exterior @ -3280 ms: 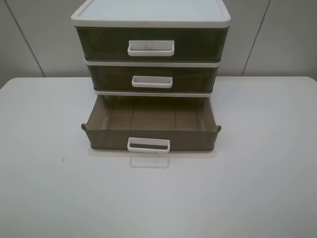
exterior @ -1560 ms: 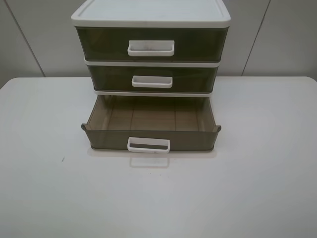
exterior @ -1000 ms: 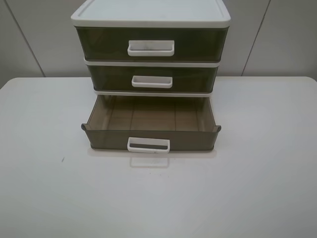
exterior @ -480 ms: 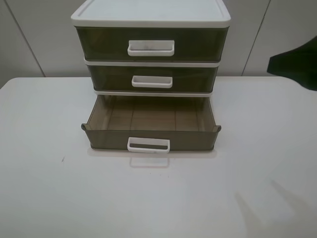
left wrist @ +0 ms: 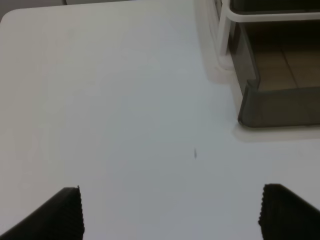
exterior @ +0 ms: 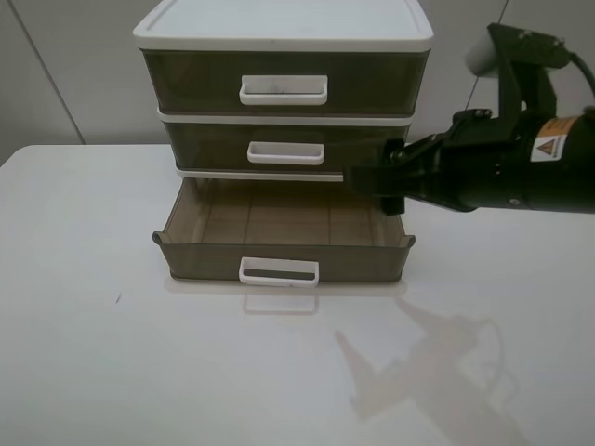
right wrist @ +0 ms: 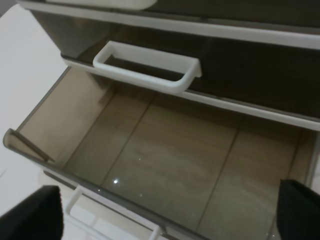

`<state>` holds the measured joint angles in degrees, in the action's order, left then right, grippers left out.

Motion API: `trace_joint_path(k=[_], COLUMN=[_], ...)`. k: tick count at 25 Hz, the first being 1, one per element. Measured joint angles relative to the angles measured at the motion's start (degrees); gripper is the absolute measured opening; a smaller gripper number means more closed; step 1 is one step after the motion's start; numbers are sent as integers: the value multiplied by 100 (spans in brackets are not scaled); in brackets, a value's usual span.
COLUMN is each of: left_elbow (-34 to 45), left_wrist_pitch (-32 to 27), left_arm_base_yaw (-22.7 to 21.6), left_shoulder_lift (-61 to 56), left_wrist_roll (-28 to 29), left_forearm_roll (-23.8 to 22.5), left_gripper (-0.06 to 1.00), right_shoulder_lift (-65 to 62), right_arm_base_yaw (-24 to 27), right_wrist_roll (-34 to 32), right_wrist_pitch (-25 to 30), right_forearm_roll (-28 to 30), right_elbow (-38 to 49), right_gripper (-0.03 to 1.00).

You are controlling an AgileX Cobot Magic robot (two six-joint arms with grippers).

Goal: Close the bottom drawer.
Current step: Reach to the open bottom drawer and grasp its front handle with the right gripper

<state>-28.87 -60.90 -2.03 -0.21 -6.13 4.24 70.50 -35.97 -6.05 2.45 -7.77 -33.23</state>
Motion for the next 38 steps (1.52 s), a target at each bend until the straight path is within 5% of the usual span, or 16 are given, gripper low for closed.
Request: trace_joint_path(k=[3,10,17,23,38], left_elbow=[0,0,0,0,0], left_wrist_pitch=[0,0,0,0,0], left_arm_base_yaw=[0,0,0,0,0], left_shoulder_lift=[0,0,0,0,0], left_wrist_roll=[0,0,0,0,0], left_forearm_roll=[0,0,0,0,0], left_gripper=[72,72,72,72,72], right_shoulder_lift=[415,1047,1916,3037,4418], right_arm_base_yaw=[-444,-1151,-1177,-1177,-1177], right_wrist_roll=[0,14,282,324,327], right_wrist_pitch=[-480,-2624,-5072,-6882,-7121], right_forearm_roll=[5,-366,-328,777,1094], right_elbow=[82,979,1799,1952,1000], right_gripper=[62,10,3,2,2])
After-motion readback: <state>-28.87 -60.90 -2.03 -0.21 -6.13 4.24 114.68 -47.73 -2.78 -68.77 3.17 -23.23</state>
